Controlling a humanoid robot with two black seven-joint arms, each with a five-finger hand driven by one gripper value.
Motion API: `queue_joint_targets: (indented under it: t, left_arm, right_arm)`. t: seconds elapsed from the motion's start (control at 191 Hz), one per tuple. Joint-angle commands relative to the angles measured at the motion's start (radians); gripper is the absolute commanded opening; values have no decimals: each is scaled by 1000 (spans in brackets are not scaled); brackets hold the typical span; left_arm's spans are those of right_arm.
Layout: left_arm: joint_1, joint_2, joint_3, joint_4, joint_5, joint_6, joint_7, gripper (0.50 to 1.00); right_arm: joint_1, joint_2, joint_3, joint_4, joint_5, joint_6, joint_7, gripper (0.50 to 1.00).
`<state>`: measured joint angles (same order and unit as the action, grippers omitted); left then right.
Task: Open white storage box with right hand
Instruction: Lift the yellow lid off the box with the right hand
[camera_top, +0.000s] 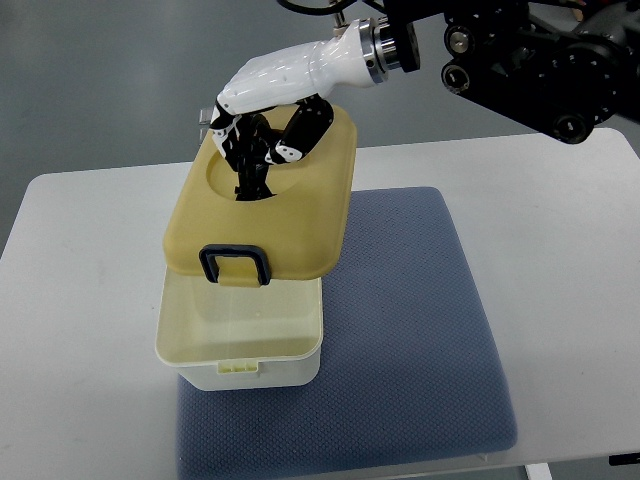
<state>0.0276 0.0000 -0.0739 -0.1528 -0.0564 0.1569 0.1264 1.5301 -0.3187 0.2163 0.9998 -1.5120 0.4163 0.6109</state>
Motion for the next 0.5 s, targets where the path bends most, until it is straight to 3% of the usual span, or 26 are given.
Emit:
queue_joint_targets:
  t: [0.0,0.189,0.493]
  left_arm:
    - [0,0,0,-1,0,1,-1,1000]
    - [0,0,-1,-1,0,0,1,1000]
    - [0,0,-1,-1,0,0,-1,1000]
  right_arm:
    - [-21,-75,0,-13,30,-19,0,500]
    - [-76,-171,0,-58,41,-71,0,500]
    - [-277,-255,0,-127,44,-235,0,500]
